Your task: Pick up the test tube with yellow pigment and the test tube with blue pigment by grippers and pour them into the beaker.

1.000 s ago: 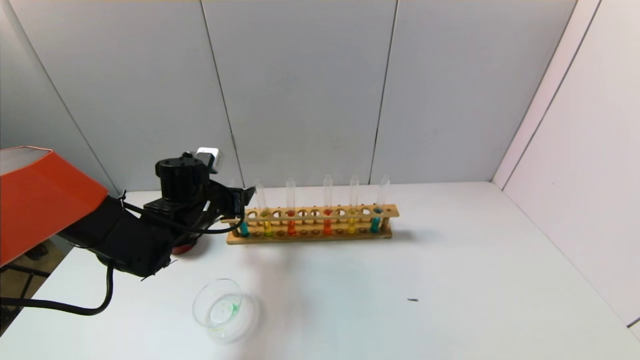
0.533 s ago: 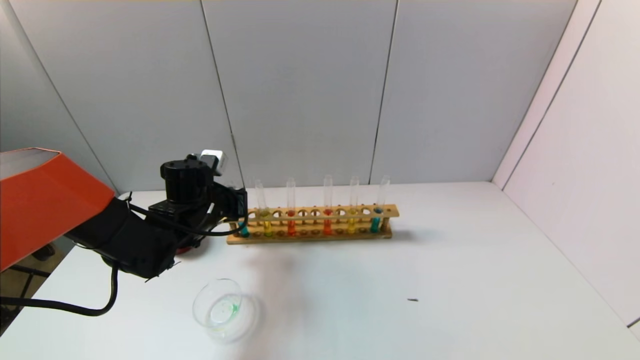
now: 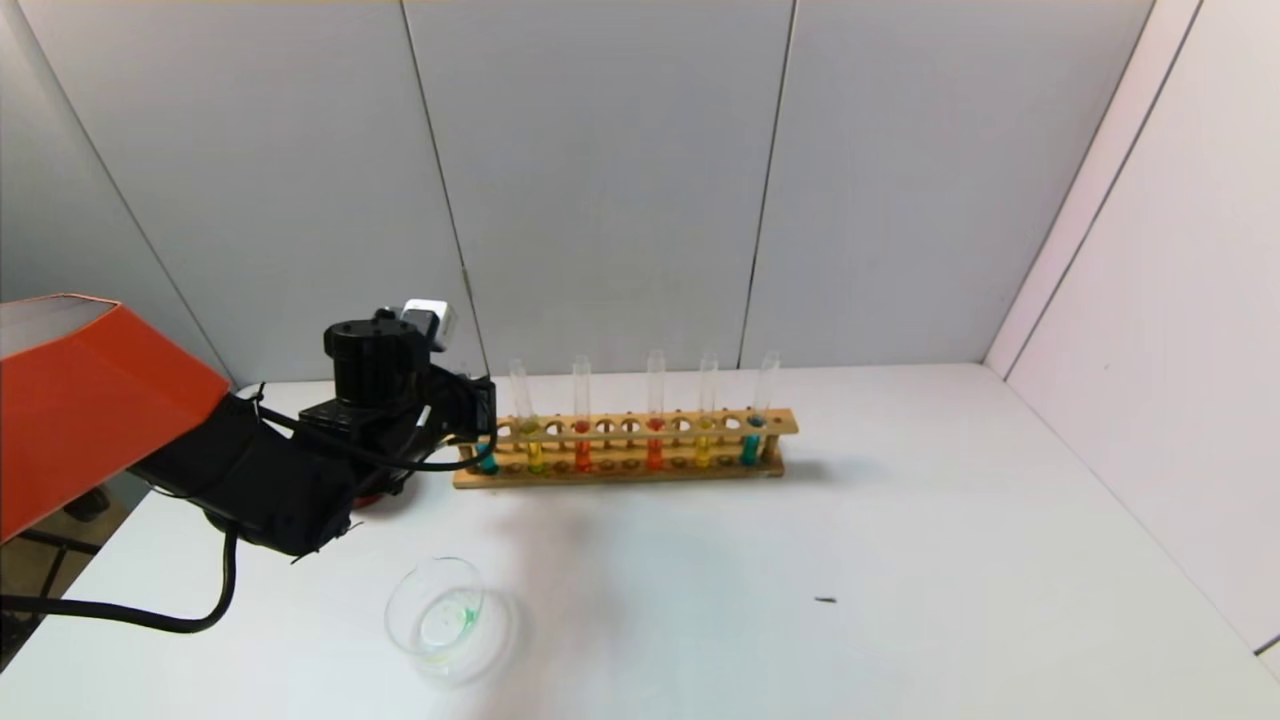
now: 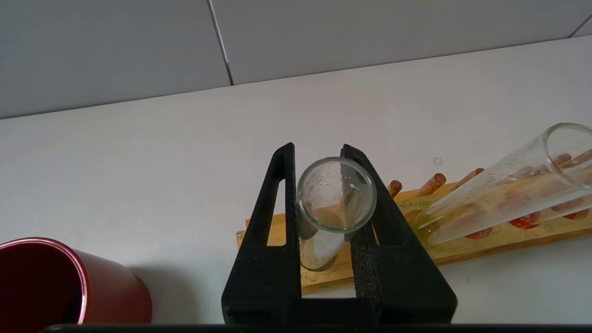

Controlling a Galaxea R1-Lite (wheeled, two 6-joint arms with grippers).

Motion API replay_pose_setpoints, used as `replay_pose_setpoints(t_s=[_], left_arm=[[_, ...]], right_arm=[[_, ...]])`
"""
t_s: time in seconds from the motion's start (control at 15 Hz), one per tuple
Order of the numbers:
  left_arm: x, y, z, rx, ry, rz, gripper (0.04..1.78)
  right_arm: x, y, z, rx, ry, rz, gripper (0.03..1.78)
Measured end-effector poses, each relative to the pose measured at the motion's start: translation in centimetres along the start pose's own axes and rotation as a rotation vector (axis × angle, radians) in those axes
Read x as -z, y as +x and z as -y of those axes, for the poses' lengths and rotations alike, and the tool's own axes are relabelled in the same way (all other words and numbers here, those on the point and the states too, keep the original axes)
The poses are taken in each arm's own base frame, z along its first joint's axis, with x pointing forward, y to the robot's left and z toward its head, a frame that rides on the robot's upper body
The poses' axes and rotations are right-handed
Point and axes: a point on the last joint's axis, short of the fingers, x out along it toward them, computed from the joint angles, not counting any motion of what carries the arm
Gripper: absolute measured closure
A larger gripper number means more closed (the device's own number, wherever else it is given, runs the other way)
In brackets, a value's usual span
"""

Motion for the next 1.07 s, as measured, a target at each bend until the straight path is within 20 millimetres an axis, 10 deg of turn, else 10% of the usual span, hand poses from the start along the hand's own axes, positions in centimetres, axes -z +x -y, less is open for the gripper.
replay_pose_setpoints(t_s=[1.07], left_arm=[[-5.6,-2.4,0.4,-0.015,0.015,0.005,1.48]], right_arm=[[0.0,0.0,0.0,0.0,0.0,0.0,0.11]])
